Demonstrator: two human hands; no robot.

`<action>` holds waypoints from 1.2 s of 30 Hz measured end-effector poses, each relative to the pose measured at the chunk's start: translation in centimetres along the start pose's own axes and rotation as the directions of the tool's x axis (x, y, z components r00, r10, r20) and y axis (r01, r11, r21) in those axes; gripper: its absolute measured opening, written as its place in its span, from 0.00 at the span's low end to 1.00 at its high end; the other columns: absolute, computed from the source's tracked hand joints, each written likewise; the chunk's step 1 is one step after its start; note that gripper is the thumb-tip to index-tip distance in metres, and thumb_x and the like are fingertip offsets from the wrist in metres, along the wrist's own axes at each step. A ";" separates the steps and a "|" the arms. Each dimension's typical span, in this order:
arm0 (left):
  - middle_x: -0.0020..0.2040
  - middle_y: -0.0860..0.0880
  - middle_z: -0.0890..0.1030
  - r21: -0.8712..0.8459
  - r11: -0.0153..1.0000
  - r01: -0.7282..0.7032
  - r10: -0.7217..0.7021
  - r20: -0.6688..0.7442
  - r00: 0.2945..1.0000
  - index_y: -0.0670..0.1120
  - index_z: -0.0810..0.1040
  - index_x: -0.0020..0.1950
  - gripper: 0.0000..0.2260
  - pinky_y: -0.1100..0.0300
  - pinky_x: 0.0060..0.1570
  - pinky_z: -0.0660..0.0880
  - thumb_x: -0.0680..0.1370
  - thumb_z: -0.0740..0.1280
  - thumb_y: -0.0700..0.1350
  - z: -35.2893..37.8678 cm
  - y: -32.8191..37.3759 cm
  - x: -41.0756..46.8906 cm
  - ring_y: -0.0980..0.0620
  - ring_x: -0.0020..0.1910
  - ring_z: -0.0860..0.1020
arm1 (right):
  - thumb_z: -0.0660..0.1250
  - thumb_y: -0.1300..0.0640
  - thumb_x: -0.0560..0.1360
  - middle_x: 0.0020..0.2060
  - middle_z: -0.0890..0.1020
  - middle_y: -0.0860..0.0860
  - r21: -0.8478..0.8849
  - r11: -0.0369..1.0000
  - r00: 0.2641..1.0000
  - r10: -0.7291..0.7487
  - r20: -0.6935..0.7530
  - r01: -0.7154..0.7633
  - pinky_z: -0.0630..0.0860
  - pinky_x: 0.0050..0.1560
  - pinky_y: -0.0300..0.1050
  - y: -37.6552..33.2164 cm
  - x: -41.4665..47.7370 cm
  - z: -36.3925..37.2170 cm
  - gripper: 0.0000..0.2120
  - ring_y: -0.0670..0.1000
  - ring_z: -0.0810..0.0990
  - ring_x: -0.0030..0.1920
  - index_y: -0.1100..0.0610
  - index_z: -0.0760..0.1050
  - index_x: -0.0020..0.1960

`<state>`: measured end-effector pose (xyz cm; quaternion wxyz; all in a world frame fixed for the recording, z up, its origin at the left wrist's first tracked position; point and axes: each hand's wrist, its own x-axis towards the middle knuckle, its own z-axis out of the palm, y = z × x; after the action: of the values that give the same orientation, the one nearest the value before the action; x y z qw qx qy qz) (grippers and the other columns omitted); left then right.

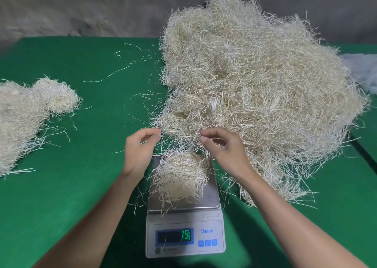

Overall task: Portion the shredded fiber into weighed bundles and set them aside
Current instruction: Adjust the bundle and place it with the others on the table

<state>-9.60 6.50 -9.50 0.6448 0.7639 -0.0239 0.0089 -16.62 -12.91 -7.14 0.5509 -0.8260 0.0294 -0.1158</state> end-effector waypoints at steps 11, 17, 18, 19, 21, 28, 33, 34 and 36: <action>0.47 0.58 0.81 -0.005 1.000 -0.012 0.012 0.010 1.000 0.52 0.79 0.47 0.09 0.81 0.40 0.68 0.76 0.66 0.37 0.2 -0.3 0.0 0.73 0.43 0.76 | 0.69 0.59 0.74 0.46 0.81 0.41 0.007 1.000 1.000 -0.017 0.013 0.017 0.76 0.57 0.42 -0.2 -0.1 0.1 0.08 0.41 0.79 0.48 0.45 0.77 0.47; 0.47 0.58 0.81 -0.012 1.000 -0.004 0.004 0.018 1.000 0.50 0.80 0.48 0.08 0.81 0.40 0.69 0.76 0.66 0.37 0.4 -0.1 0.0 0.72 0.43 0.77 | 0.69 0.57 0.74 0.46 0.81 0.41 0.017 1.000 1.000 -0.001 0.006 0.000 0.76 0.55 0.39 0.4 0.0 0.2 0.08 0.40 0.79 0.48 0.45 0.77 0.48; 0.47 0.58 0.81 -0.019 1.000 -0.004 0.004 0.021 1.000 0.50 0.80 0.47 0.08 0.81 0.39 0.69 0.76 0.66 0.37 0.6 0.1 0.1 0.72 0.43 0.77 | 0.69 0.57 0.74 0.47 0.81 0.41 0.013 1.000 1.000 0.004 -0.002 -0.004 0.76 0.54 0.38 0.5 0.1 0.2 0.08 0.40 0.79 0.47 0.44 0.77 0.48; 0.48 0.58 0.81 -0.025 1.000 -0.003 0.004 0.024 1.000 0.51 0.80 0.47 0.09 0.80 0.38 0.69 0.76 0.66 0.37 0.8 0.3 0.2 0.72 0.43 0.77 | 0.69 0.58 0.74 0.47 0.81 0.42 0.010 1.000 1.000 0.009 -0.014 -0.009 0.76 0.52 0.37 0.5 0.2 0.1 0.08 0.40 0.79 0.46 0.45 0.76 0.48; 0.48 0.57 0.81 -0.021 1.000 -0.004 0.005 0.038 0.999 0.51 0.80 0.47 0.08 0.79 0.39 0.70 0.76 0.67 0.37 1.3 0.8 0.4 0.71 0.43 0.77 | 0.68 0.60 0.75 0.48 0.81 0.45 -0.007 1.000 0.998 0.030 -0.054 -0.031 0.78 0.49 0.36 0.7 0.8 -0.3 0.09 0.42 0.80 0.43 0.48 0.76 0.52; 0.49 0.52 0.82 -0.015 1.000 0.022 -0.021 0.086 0.996 0.52 0.79 0.45 0.09 0.64 0.48 0.76 0.75 0.68 0.38 5.0 4.4 2.7 0.56 0.44 0.79 | 0.62 0.69 0.76 0.55 0.79 0.55 -0.380 0.925 0.975 -0.053 -0.216 -0.033 0.70 0.41 0.20 0.9 6.4 -4.2 0.15 0.38 0.77 0.42 0.62 0.74 0.62; 0.52 0.50 0.80 0.155 0.988 0.023 -0.051 0.175 0.983 0.46 0.78 0.57 0.10 0.72 0.31 0.74 0.76 0.67 0.38 10.2 6.7 6.3 0.52 0.40 0.77 | 0.71 0.57 0.72 0.49 0.77 0.52 -0.597 0.794 0.992 0.126 -0.022 -0.114 0.74 0.38 0.31 2.2 10.3 -3.9 0.25 0.46 0.77 0.41 0.63 0.68 0.65; 0.52 0.50 0.80 0.155 0.987 0.051 -0.079 0.178 0.981 0.45 0.77 0.58 0.11 0.71 0.34 0.75 0.76 0.67 0.38 11.1 7.0 6.9 0.51 0.42 0.78 | 0.72 0.53 0.71 0.51 0.75 0.52 -0.639 0.762 0.988 0.152 0.015 -0.107 0.74 0.42 0.33 2.6 10.8 -3.6 0.26 0.48 0.77 0.44 0.61 0.67 0.64; 0.53 0.47 0.80 0.136 0.987 0.091 -0.110 0.138 0.984 0.43 0.76 0.59 0.12 0.62 0.48 0.78 0.77 0.63 0.34 12.3 7.4 7.9 0.49 0.50 0.79 | 0.70 0.52 0.72 0.48 0.74 0.50 -0.706 0.707 0.991 0.117 0.059 -0.042 0.73 0.43 0.33 3.3 12.1 -3.4 0.17 0.52 0.77 0.46 0.57 0.69 0.56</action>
<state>-2.28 -7.09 -3.89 0.5903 0.8028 -0.0314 -0.0777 -5.39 -19.34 -6.98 0.2007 -0.9759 0.0793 -0.0311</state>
